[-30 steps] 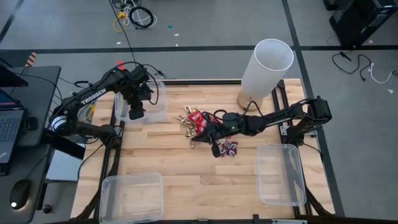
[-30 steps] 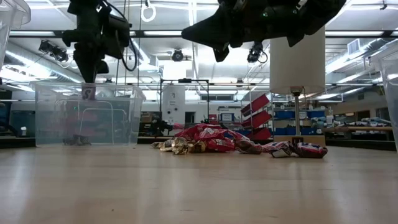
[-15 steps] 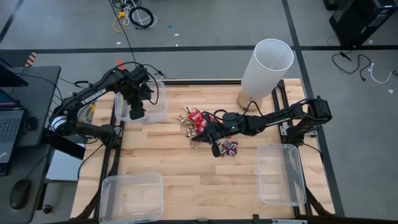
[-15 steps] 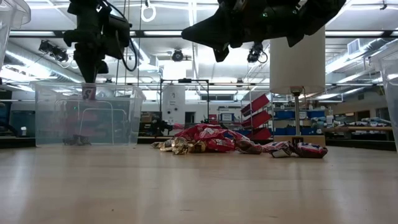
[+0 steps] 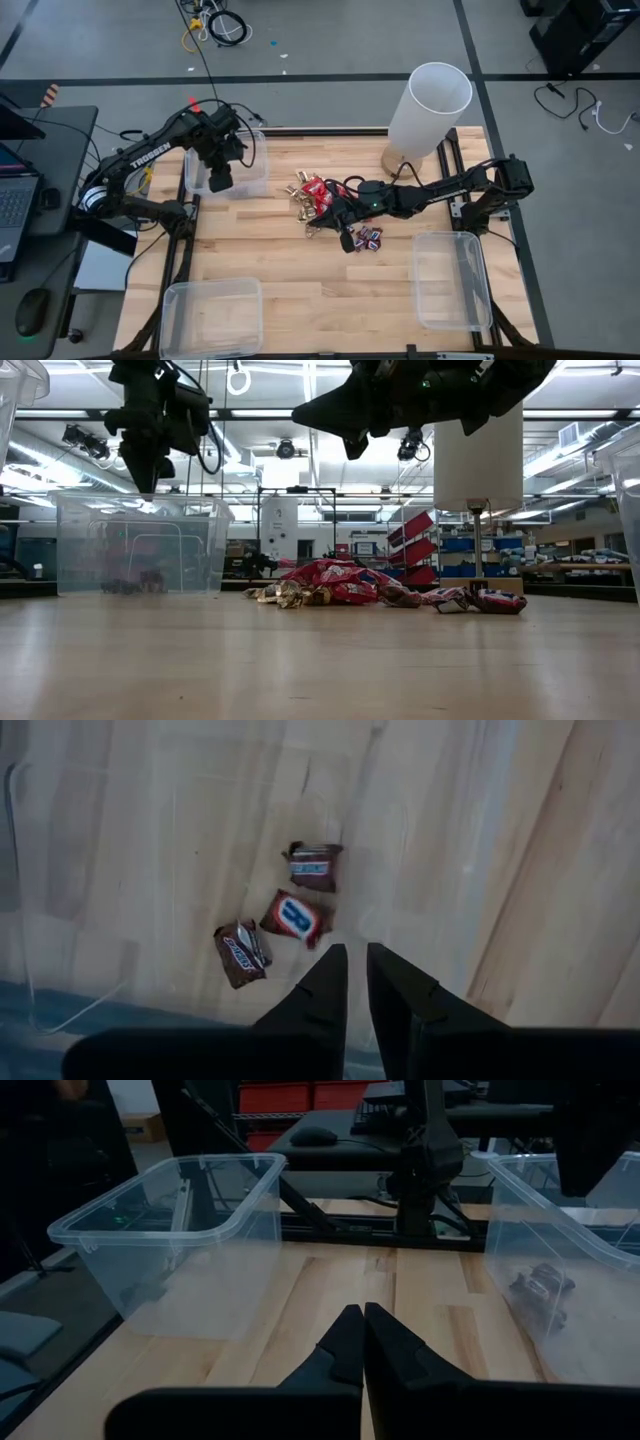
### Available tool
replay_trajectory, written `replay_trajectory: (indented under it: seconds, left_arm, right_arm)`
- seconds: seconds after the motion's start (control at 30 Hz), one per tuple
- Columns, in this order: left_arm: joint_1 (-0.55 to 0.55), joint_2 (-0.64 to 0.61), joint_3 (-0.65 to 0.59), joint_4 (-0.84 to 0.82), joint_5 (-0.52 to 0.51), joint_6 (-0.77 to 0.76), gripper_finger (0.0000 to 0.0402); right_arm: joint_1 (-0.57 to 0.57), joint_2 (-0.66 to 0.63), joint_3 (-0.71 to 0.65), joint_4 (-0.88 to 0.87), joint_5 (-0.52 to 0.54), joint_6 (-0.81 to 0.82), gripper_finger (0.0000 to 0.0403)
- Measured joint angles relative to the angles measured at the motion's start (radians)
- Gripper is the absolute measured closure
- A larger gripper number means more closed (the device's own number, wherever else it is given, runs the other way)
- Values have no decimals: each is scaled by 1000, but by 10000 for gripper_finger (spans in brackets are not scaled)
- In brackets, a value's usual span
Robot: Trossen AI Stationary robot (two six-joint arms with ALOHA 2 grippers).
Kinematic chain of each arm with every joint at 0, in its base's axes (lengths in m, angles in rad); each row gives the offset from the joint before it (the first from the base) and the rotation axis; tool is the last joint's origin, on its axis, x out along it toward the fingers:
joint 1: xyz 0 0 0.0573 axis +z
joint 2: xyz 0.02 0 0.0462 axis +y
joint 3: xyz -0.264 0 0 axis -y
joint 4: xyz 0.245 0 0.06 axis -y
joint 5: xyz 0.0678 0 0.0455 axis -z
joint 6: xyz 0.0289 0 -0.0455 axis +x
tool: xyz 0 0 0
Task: Sort candy
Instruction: Put the brown chocolate into the top left transparent bin
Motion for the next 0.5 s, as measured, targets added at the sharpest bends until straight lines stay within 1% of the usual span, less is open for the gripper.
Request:
replay_trajectory:
  seconds: [0.3, 0.4, 0.5]
  left_arm:
    - [0, 0, 4, -1, -51, -2, 355]
    - [-4, 0, 54, -4, -108, -51, 355]
    - [-4, 0, 119, -1, -96, -58, 355]
  right_arm:
    - [0, 0, 0, 0, 0, 0, 402]
    - [0, 0, 0, 0, 0, 0, 402]
    - [-5, -2, 0, 0, 0, 0, 402]
